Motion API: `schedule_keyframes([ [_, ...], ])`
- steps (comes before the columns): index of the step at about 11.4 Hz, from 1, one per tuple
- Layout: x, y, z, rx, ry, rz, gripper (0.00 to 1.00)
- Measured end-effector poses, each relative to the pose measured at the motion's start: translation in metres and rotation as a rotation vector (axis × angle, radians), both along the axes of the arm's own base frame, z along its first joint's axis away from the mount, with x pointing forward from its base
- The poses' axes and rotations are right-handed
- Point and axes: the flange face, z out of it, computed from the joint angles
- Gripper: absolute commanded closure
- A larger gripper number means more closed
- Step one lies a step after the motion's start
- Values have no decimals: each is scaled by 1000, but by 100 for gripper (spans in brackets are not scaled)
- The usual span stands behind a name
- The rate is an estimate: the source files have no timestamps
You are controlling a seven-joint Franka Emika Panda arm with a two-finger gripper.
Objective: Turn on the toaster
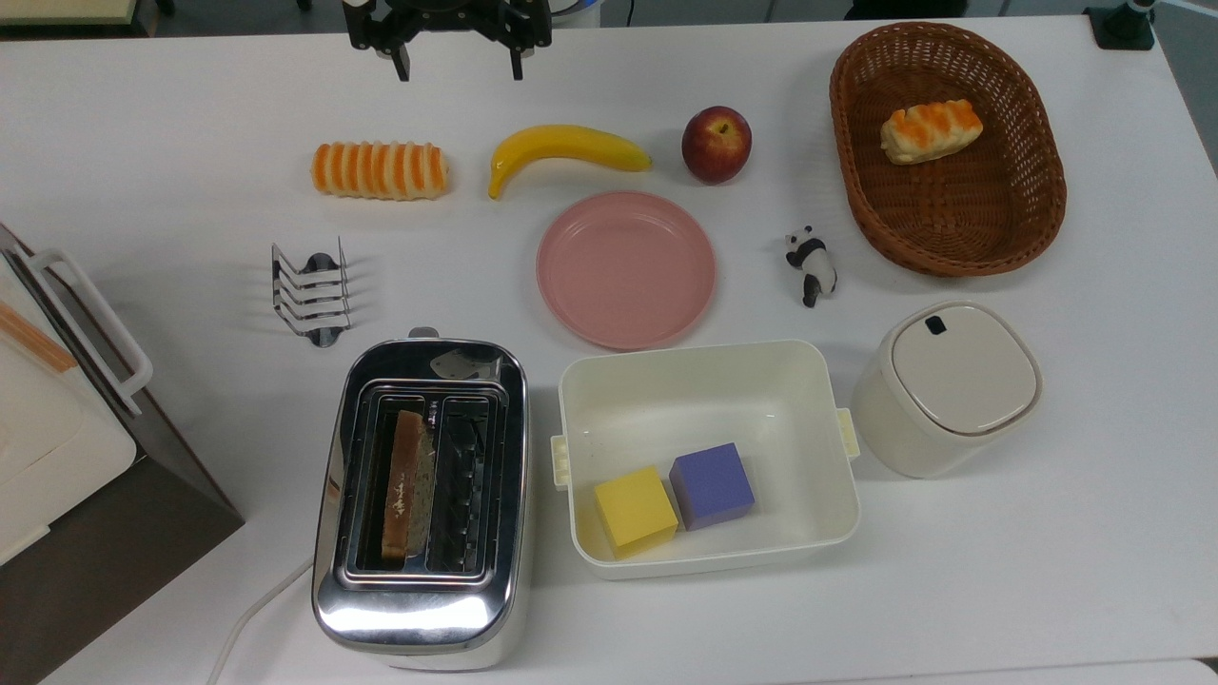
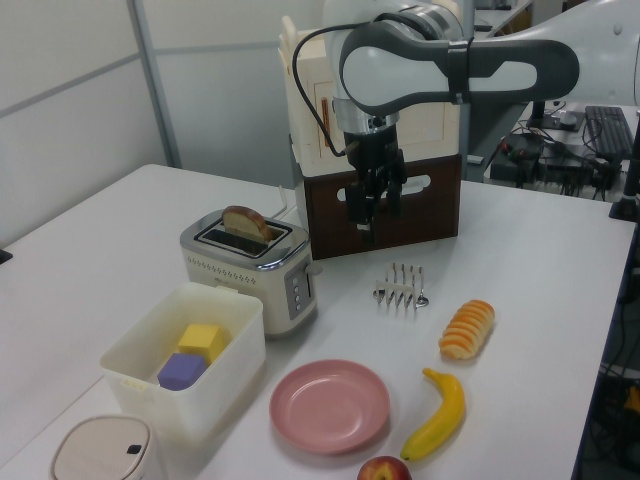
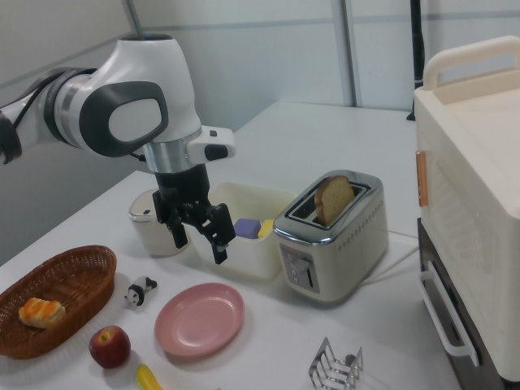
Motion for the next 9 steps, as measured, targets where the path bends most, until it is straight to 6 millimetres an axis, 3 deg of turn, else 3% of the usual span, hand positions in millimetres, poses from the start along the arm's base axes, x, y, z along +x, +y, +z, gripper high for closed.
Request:
schedule_keyframes([
  [4, 1, -7, 1, 6, -10, 11, 1],
  [6, 4, -8, 2, 9, -33, 14, 12],
  [9, 8, -8, -1, 8, -43, 15, 16],
])
